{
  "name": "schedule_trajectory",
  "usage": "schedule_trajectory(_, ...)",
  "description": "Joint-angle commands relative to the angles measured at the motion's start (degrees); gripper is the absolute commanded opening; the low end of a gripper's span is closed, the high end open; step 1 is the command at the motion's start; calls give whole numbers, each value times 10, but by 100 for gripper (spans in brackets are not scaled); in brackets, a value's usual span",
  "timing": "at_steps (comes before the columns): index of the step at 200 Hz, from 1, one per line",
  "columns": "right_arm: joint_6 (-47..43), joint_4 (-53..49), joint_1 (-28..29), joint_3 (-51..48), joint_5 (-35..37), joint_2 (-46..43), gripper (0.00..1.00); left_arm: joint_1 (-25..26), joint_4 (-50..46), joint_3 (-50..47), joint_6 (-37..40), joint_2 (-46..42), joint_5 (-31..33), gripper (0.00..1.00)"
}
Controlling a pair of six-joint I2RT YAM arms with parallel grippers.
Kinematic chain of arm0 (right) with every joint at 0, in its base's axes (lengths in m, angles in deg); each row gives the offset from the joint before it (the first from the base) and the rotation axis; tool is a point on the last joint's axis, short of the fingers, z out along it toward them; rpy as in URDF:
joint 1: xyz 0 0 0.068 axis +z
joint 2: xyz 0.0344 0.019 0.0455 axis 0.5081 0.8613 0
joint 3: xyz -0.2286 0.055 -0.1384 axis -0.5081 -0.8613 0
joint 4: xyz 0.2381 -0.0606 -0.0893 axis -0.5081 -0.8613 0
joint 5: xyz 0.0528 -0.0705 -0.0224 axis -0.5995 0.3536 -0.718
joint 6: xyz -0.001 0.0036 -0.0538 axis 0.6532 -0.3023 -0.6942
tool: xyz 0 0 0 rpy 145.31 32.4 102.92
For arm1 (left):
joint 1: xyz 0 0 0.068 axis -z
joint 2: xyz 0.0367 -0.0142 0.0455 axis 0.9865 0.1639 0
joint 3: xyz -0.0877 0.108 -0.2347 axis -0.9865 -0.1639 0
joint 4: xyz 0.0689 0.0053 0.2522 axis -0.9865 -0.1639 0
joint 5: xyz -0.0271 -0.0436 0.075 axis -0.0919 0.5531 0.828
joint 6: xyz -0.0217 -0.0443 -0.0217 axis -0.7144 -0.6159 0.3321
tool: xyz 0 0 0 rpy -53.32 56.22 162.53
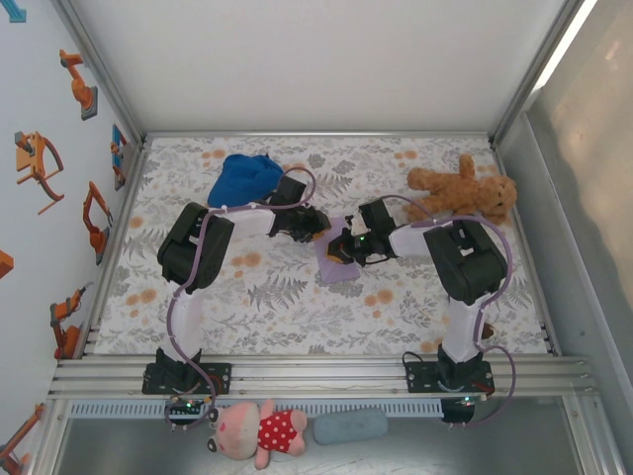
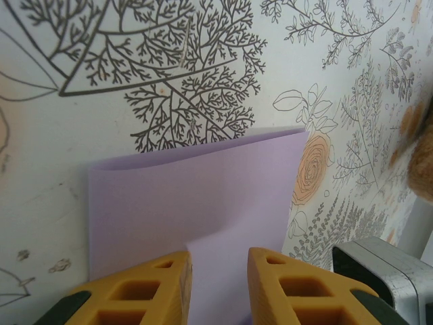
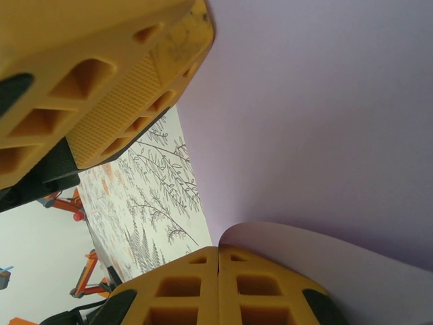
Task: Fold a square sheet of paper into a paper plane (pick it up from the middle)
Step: Fold the triangle a second time at the center of the table.
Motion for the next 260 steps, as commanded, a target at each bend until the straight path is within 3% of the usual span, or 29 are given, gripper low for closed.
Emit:
schedule_trajectory(1,-5,4,4,11,-4,12,0,2,-22,-12,2,20,3,30)
schedule_trajectory(260,13,15,3,7,16,15,0,0,-17,-26,-1,13,7,30)
